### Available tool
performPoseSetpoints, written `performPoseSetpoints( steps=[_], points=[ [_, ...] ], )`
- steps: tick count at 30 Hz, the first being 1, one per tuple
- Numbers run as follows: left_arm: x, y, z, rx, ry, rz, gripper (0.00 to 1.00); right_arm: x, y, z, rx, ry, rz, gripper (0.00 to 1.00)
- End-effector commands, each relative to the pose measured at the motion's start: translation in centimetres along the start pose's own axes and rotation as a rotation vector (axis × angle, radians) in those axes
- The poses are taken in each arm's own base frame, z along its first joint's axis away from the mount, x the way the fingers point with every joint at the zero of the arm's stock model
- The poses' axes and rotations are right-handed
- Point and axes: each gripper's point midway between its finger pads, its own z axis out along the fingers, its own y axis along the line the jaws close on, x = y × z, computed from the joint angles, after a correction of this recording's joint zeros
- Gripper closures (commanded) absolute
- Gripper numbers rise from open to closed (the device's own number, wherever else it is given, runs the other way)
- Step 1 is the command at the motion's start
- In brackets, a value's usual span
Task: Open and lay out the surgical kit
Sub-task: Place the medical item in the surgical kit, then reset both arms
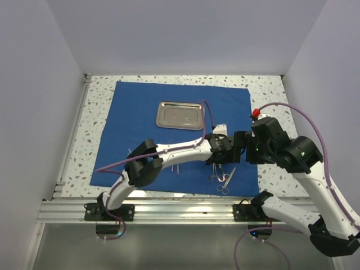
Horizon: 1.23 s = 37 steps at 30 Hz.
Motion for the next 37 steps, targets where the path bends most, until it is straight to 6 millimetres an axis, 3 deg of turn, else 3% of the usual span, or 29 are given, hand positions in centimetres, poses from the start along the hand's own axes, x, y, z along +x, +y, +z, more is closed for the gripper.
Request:
performPoseSetpoints(
  steps=[1, 4, 5, 6, 9, 10, 12, 13, 15, 16, 19, 23, 28, 33, 36, 37],
  points=[
    [-5.0, -2.0, -5.3, 0.065, -0.158, -0.047, 0.01, 0.0, 0.1, -1.3, -0.037, -0.010, -0.041, 0.02],
    [-8.0, -1.9, -9.3, 0.080, -0.241, -0.017, 0.00, -2.6, 0.3, -3.5, -0.059, -0.127, -0.045, 0.02],
    [-10.0, -1.5, -11.8, 0.093, -0.297, -0.004, 0.00, -3.5, 0.2, -3.8, -0.045, -0.163, -0.046, 0.02],
    [-11.9, -0.2, -14.5, 0.088, -0.353, -0.010, 0.00, -4.3, 0.1, -4.2, -0.042, -0.202, -0.035, 0.01],
    [-14.4, 2.5, -18.1, 0.072, -0.445, 0.057, 0.00, -5.9, -0.4, -4.3, 0.001, -0.278, 0.008, 0.02],
    [-15.2, 4.5, -20.0, 0.073, -0.480, 0.068, 0.00, -6.2, -0.6, -4.3, 0.006, -0.299, 0.020, 0.02],
    [-17.0, 7.5, -21.3, 0.050, -0.524, 0.136, 0.00, -7.1, -0.4, -4.3, 0.000, -0.348, 0.047, 0.02],
    [-18.0, 10.9, -22.2, 0.019, -0.542, 0.130, 0.00, -7.0, -0.6, -4.3, -0.007, -0.367, 0.052, 0.02],
    [-18.8, 14.8, -23.0, -0.027, -0.551, 0.173, 0.00, -7.8, -0.5, -4.7, -0.022, -0.416, 0.066, 0.02],
    [-19.6, 18.6, -23.9, -0.069, -0.572, 0.139, 0.00, -8.1, -0.5, -5.1, -0.030, -0.443, 0.072, 0.02],
    [-20.7, 24.4, -25.5, -0.118, -0.612, 0.128, 0.00, -8.4, -1.3, -5.5, 0.007, -0.473, 0.085, 0.02],
    [-21.4, 27.7, -26.5, -0.172, -0.630, 0.185, 0.00, -8.5, -2.4, -5.6, 0.077, -0.464, 0.113, 0.02],
    [-21.4, 27.8, -25.2, -0.153, -0.603, 0.249, 0.00, -8.2, -2.9, -5.4, 0.098, -0.467, 0.134, 0.02],
    [-22.7, 27.7, -24.8, -0.125, -0.620, 0.252, 0.00, -8.2, -1.9, -5.5, 0.025, -0.482, 0.128, 0.02],
    [-23.4, 29.1, -23.8, -0.165, -0.611, 0.227, 0.00, -8.3, -1.5, -4.6, 0.026, -0.472, 0.123, 0.02],
    [-23.7, 30.6, -23.1, -0.216, -0.603, 0.201, 0.00, -8.3, -1.5, -4.2, 0.042, -0.455, 0.122, 0.02]
  ],
)
